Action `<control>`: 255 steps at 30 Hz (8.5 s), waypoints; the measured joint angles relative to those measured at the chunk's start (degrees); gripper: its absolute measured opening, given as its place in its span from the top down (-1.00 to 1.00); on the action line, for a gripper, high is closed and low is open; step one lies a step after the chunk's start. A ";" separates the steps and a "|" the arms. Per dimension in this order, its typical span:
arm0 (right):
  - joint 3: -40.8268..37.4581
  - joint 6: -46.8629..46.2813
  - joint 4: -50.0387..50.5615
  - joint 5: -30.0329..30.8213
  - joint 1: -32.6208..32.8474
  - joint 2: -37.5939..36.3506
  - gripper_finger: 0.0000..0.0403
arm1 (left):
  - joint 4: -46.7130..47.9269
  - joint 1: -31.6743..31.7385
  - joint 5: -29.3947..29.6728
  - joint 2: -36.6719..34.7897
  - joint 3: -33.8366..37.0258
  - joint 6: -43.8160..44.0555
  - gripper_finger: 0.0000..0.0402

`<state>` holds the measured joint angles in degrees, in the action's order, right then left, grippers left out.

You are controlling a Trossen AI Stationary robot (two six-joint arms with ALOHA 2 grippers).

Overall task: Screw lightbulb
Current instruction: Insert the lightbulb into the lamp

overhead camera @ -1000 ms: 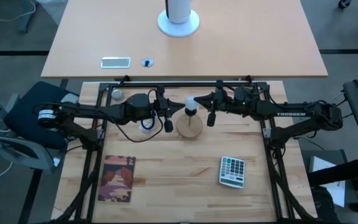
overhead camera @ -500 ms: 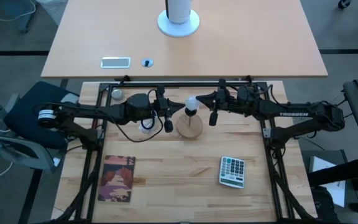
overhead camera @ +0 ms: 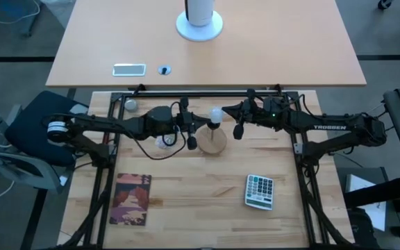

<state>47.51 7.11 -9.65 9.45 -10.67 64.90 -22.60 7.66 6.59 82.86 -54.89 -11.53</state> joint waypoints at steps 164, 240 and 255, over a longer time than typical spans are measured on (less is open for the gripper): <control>0.04 -0.44 2.65 9.01 3.95 0.81 1.00 | 9.27 -1.25 4.69 -4.21 -1.34 8.90 1.00; 0.07 0.46 3.90 11.60 6.20 0.76 1.00 | 11.14 -1.42 5.73 -3.71 -1.34 9.60 1.00; 0.07 3.80 0.66 10.32 4.15 3.02 1.00 | 9.70 -0.58 4.90 -2.95 -1.34 7.84 1.00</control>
<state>47.57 10.92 -8.99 19.78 -6.52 67.92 -12.90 7.08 11.49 79.90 -56.23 -3.69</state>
